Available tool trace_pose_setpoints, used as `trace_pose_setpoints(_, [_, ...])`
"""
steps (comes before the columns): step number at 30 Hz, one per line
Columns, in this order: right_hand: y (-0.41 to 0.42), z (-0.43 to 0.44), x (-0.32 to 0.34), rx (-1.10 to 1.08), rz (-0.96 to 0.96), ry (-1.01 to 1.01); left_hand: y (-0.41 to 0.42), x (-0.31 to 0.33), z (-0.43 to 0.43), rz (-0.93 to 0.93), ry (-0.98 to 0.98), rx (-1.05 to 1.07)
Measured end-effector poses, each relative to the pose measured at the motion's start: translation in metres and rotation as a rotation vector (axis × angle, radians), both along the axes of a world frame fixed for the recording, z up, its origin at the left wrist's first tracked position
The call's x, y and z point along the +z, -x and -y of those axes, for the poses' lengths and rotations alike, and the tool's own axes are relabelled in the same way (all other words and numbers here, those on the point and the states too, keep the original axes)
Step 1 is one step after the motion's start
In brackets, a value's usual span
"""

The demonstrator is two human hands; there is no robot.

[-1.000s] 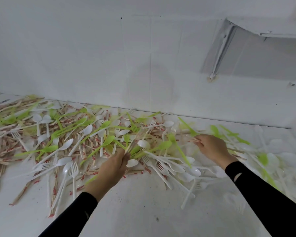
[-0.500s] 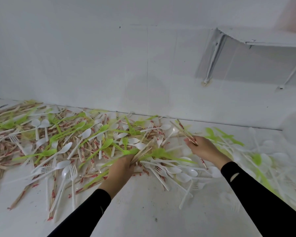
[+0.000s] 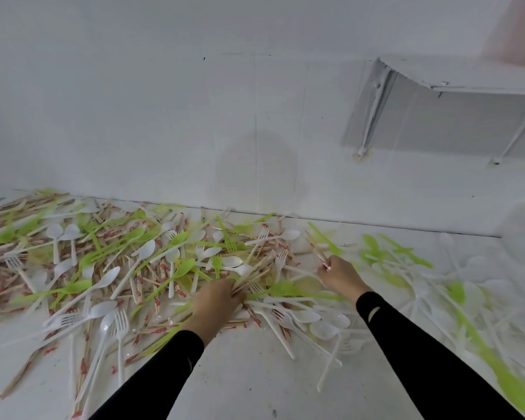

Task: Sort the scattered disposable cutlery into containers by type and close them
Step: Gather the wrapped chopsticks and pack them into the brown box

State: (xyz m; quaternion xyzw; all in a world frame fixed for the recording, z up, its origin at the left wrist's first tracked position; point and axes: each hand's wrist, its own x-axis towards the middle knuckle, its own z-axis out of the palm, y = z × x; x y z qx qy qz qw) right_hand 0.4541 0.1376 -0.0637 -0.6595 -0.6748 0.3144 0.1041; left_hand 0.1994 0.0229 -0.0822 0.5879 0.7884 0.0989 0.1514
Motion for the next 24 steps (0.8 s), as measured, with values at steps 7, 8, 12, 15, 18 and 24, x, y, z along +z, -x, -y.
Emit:
trace_pose_setpoints(7, [0.019,-0.010,-0.002,-0.044,0.205,-0.231,-0.013,0.003,-0.011,-0.046,0.000,-0.023])
trace_pose_setpoints(8, [0.021,-0.012,0.000,-0.026,0.252,-0.215,-0.016,0.004,-0.011,-0.042,0.000,-0.015])
trace_pose_setpoints(12, [0.025,-0.016,-0.003,0.015,0.364,-0.141,-0.018,0.001,-0.012,0.101,0.027,0.027])
trace_pose_setpoints(15, [0.019,-0.012,0.001,0.027,0.344,-0.079,-0.016,-0.002,-0.007,0.131,0.084,-0.027])
trace_pose_setpoints(18, [0.001,-0.006,0.005,0.072,0.309,-0.017,-0.011,0.000,-0.001,0.126,0.080,-0.077])
trace_pose_setpoints(24, [-0.035,-0.009,0.018,0.050,-0.025,-0.056,0.006,0.017,-0.005,0.189,0.079,-0.114])
